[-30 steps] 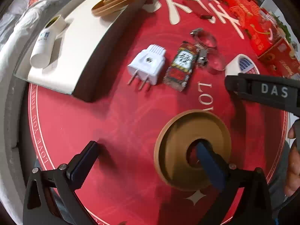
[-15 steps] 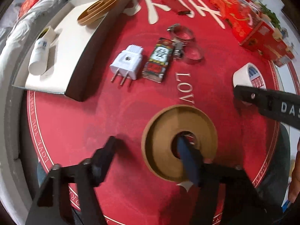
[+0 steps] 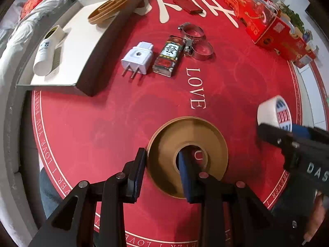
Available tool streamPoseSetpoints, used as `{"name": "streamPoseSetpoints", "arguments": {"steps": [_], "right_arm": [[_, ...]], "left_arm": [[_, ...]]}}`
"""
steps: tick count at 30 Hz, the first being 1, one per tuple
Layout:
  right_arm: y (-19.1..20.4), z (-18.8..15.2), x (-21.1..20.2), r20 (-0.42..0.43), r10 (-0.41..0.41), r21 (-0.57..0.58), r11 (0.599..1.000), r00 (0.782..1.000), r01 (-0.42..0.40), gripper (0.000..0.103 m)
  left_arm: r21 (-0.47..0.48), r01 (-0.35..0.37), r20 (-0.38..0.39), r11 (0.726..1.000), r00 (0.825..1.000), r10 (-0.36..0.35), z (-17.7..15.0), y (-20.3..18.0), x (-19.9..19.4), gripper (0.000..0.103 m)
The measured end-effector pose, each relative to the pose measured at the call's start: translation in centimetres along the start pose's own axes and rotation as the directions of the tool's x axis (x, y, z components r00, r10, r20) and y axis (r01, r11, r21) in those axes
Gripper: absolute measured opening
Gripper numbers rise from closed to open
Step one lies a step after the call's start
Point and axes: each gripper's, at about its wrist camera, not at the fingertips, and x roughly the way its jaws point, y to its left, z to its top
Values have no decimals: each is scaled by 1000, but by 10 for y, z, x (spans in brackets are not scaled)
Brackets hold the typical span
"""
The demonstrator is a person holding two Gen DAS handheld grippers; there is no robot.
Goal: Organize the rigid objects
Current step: 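Lift and carry the brown ring and tape roll over the gray tray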
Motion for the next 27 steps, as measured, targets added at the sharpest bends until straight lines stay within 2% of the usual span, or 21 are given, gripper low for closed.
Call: {"name": "streamPoseSetpoints", "arguments": {"steps": [4, 10, 15, 27], "right_arm": [[4, -8, -5, -1, -4, -8, 1000, 1000, 4, 54], [25, 3, -4, 15, -14, -32, 999, 1000, 15, 54], [33, 6, -21, 44, -9, -56, 998, 999, 11, 54], [70, 44, -69, 145, 28, -141, 990, 989, -7, 54]], "left_arm": [[-17, 9, 36, 1000, 999, -9, -2, 12, -11, 34], [-44, 22, 93, 999, 995, -18, -4, 36, -36, 34], [-75, 36, 131, 997, 991, -26, -6, 46, -60, 34], [-186, 25, 255, 982, 967, 23, 38, 99, -101, 34]]}}
